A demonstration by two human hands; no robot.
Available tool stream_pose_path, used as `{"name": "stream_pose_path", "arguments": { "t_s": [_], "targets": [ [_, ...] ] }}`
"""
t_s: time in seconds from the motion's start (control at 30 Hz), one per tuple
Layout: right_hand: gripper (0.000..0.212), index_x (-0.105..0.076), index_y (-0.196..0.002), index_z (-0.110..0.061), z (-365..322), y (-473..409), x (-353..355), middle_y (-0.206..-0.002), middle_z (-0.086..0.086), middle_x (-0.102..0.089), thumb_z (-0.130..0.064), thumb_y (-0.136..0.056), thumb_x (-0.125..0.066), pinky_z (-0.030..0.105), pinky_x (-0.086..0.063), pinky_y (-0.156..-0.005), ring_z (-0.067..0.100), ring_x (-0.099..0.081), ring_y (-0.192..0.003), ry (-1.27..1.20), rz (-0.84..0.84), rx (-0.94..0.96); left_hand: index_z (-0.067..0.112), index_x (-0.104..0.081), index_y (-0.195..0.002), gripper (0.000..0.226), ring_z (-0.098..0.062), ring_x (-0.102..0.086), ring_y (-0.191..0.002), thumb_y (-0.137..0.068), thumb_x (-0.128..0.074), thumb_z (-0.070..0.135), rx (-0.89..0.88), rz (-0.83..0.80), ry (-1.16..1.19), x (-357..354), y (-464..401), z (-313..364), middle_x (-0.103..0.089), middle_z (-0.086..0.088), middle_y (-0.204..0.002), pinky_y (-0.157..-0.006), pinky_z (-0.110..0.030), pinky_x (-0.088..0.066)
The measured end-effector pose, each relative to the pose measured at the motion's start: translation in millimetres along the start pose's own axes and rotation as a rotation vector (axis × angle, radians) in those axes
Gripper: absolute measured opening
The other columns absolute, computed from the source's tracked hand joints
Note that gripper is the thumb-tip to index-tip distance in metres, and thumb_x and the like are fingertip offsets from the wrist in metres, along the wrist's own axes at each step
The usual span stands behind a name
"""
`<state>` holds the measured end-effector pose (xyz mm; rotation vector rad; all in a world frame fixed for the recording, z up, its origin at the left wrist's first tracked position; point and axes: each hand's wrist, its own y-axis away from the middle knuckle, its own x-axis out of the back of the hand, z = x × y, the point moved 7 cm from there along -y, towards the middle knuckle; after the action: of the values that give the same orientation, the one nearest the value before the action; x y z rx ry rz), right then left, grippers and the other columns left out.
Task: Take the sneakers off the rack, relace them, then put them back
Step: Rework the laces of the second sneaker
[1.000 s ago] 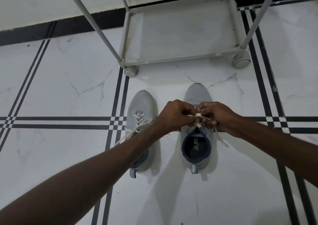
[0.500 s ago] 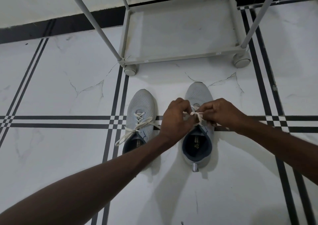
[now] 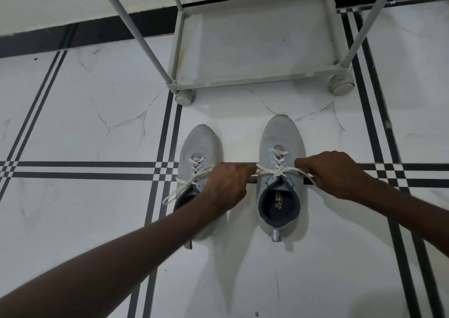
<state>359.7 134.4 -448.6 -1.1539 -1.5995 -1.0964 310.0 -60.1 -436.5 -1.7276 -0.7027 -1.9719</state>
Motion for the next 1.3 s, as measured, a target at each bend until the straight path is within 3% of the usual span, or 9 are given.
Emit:
{"name": "stream_pose_path", "arguments": {
  "t_s": [0.1,0.23,0.53,0.7,0.8,0.93,1.03,1.2,1.3],
  "targets": [
    [0.022,-0.043,-0.072,-0.028,9,3,-10,-0.055,-0.009,-0.043,-0.011,-0.076,-0.057,0.031,-0.037,-0.049,0.021,-0.039,-0.05,0.024,-0.031,0.0,0.021,-0.067,-0.107,0.045,-0.029,-0.067,-0.069,-0.079,-0.033,0.01,-0.099,-0.036,-0.011,-10,12,3,-0.072,-0.003,-0.087,-0.052,-0.032,-0.042],
    [0.028,-0.037,-0.072,-0.029,7,5,-18,-0.057,-0.006,-0.052,-0.011,-0.076,-0.058,0.031,-0.037,-0.047,0.02,-0.047,-0.049,0.097,-0.02,0.058,0.017,-0.065,-0.097,0.035,-0.032,-0.065,-0.069,-0.077,-0.039,0.006,-0.107,-0.097,0.084,-9,21,0,-0.072,-0.006,-0.086,-0.054,-0.031,-0.036],
    [0.029,-0.06,-0.091,-0.021,11,1,-24,-0.066,0.001,-0.06,-0.007,-0.067,-0.067,0.028,-0.029,-0.044,0.026,-0.058,-0.052,0.283,-0.037,0.131,0.014,-0.063,-0.097,0.063,-0.035,-0.063,-0.07,-0.072,-0.006,0.022,-0.122,-0.178,0.112,-19,42,16,-0.07,-0.009,-0.085,-0.056,-0.034,-0.033],
    [0.025,-0.056,-0.099,-0.019,8,0,-22,-0.075,0.001,-0.064,-0.008,-0.075,-0.056,0.031,-0.031,-0.051,0.027,-0.062,-0.065,0.267,-0.116,0.069,0.017,-0.062,-0.101,0.04,-0.029,-0.065,-0.08,-0.085,-0.025,0.016,-0.024,-0.141,0.121,-10,42,9,-0.07,-0.004,-0.091,-0.061,-0.035,-0.045],
    [0.024,-0.056,-0.093,-0.01,-3,8,-11,-0.067,0.007,-0.062,-0.007,-0.07,-0.062,0.034,-0.042,-0.047,0.03,-0.057,-0.056,0.252,0.032,0.017,0.019,-0.058,-0.116,0.026,-0.022,-0.061,-0.095,-0.097,-0.045,0.029,0.132,0.055,0.208,10,40,1,-0.066,0.0,-0.104,-0.07,-0.035,-0.049],
    [0.06,-0.048,-0.133,-0.004,-30,9,-6,-0.123,0.019,-0.058,-0.014,-0.075,-0.058,0.047,-0.05,-0.083,0.036,-0.054,-0.109,0.095,0.144,0.067,0.012,-0.053,-0.13,0.048,-0.025,-0.055,-0.109,-0.093,-0.049,0.043,0.098,0.096,0.287,17,16,25,-0.061,-0.006,-0.121,-0.092,-0.039,-0.046],
    [0.061,-0.053,-0.133,-0.009,-48,1,-11,-0.138,0.017,-0.051,-0.018,-0.076,-0.072,0.046,-0.046,-0.099,0.034,-0.046,-0.127,0.036,0.103,0.206,0.007,-0.059,-0.112,0.036,-0.033,-0.06,-0.089,-0.089,-0.058,0.035,0.057,0.044,0.289,6,4,47,-0.066,-0.013,-0.099,-0.074,-0.041,-0.048],
    [0.016,-0.058,-0.095,-0.01,-51,-5,-4,-0.094,0.011,-0.063,-0.016,-0.082,-0.066,0.042,-0.049,-0.073,0.028,-0.053,-0.085,-0.03,0.167,0.319,0.003,-0.06,-0.095,0.027,-0.037,-0.061,-0.076,-0.094,-0.054,0.029,0.16,0.018,0.393,-5,-4,45,-0.066,-0.019,-0.088,-0.064,-0.037,-0.043],
    [0.024,-0.053,-0.106,-0.013,-48,0,-7,-0.089,0.009,-0.064,-0.021,-0.087,-0.064,0.043,-0.052,-0.065,0.029,-0.058,-0.074,-0.158,0.118,0.226,0.003,-0.058,-0.101,0.031,-0.04,-0.063,-0.077,-0.098,-0.046,0.031,0.173,0.021,0.379,-7,-1,47,-0.069,-0.02,-0.089,-0.061,-0.036,-0.038]
  ]
}}
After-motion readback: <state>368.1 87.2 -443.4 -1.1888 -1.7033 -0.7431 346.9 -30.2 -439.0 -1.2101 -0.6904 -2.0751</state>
